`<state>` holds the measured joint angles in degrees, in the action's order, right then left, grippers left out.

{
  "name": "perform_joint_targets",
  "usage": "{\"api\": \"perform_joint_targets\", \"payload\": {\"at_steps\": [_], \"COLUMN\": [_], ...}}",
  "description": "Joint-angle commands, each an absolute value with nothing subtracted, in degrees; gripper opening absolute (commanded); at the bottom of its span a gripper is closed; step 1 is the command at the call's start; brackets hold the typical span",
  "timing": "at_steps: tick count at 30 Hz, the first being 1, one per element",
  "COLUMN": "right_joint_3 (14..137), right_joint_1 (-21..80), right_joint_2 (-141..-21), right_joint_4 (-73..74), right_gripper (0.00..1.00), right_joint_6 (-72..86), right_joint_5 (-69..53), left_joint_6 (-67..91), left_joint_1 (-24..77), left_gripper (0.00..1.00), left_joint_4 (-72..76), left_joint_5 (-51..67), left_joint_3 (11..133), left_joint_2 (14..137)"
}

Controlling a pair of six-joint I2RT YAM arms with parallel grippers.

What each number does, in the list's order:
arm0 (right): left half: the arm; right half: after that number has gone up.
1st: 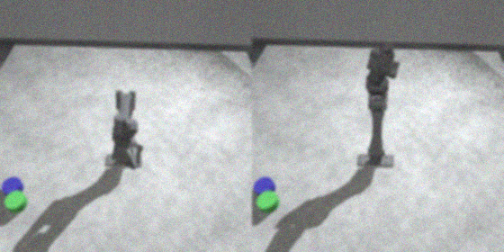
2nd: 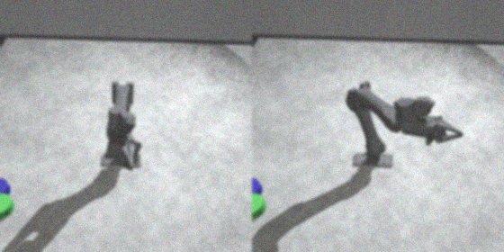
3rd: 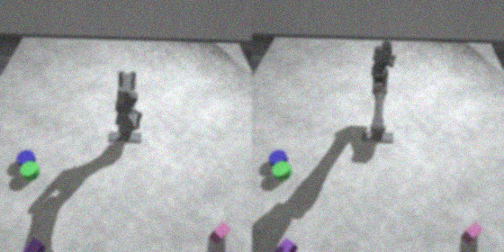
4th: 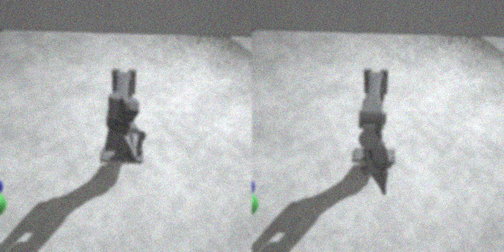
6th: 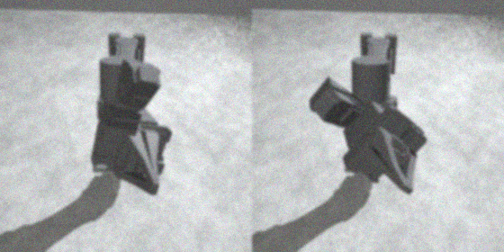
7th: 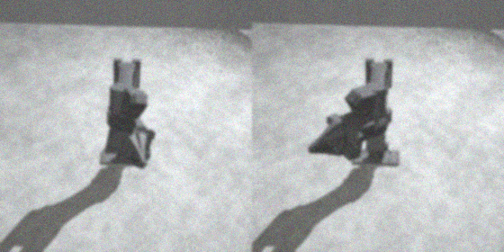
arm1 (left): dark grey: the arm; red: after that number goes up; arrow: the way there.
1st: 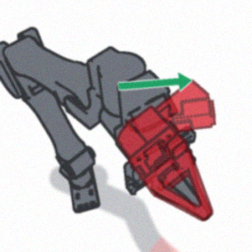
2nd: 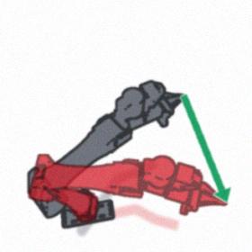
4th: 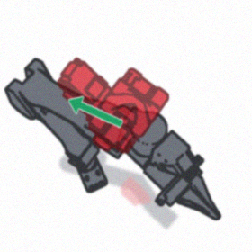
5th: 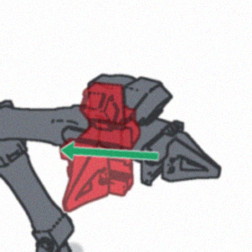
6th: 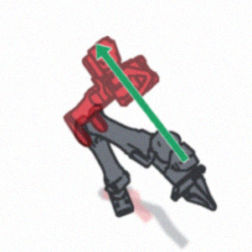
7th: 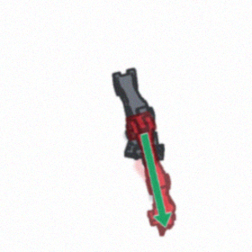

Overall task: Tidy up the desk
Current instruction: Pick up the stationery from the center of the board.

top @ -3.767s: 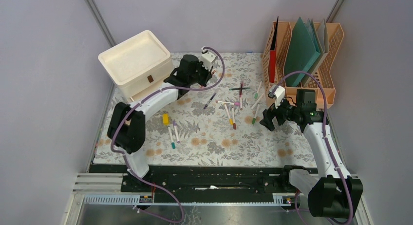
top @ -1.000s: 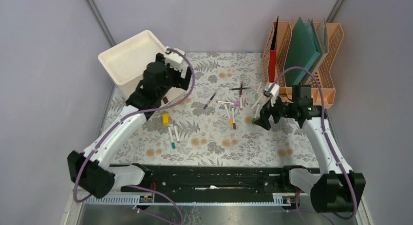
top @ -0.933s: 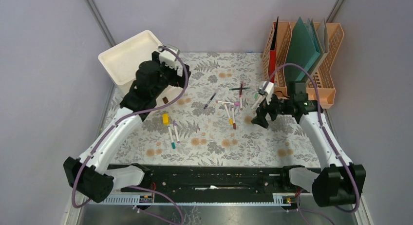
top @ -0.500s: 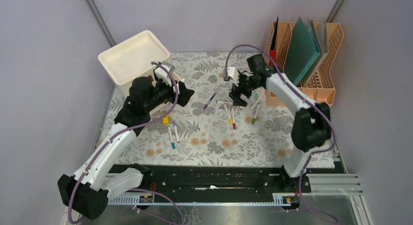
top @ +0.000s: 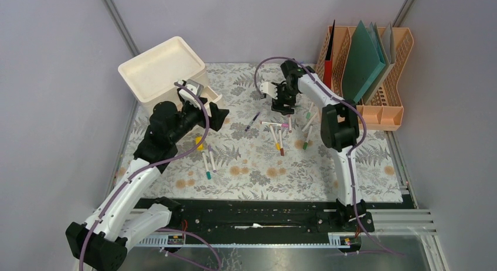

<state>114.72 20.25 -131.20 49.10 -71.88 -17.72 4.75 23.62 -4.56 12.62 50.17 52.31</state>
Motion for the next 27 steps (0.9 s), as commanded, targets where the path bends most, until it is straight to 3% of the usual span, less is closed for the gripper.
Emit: {"api": "perform_joint_targets", "payload": {"at_steps": [1, 7, 19, 27], "right_joint_3": [123.9, 130.7, 132.6, 131.5], "right_joint_1": [20.3, 20.0, 18.8, 18.8], "right_joint_2": [-137.1, -142.9, -147.4, -147.9], "right_joint_4": [52.4, 52.4, 52.6, 55.8], "right_gripper": [0.82, 0.78, 0.7, 0.54], "right_joint_6": [-74.6, -72.9, -72.2, -72.5], "right_joint_5": [-15.5, -15.5, -16.9, -19.2], "left_joint_6": [3.9, 4.0, 3.9, 3.9], "left_joint_1": [23.6, 23.6, 23.6, 23.6], "left_gripper": [0.99, 0.99, 0.99, 0.99], "left_joint_4": [-0.6, -0.4, -0.4, -0.4], "left_joint_5": [10.6, 10.6, 10.3, 10.3], "left_joint_3": [49.9, 49.8, 49.7, 49.7], "left_joint_2": [50.3, 50.4, 50.3, 50.6]}}
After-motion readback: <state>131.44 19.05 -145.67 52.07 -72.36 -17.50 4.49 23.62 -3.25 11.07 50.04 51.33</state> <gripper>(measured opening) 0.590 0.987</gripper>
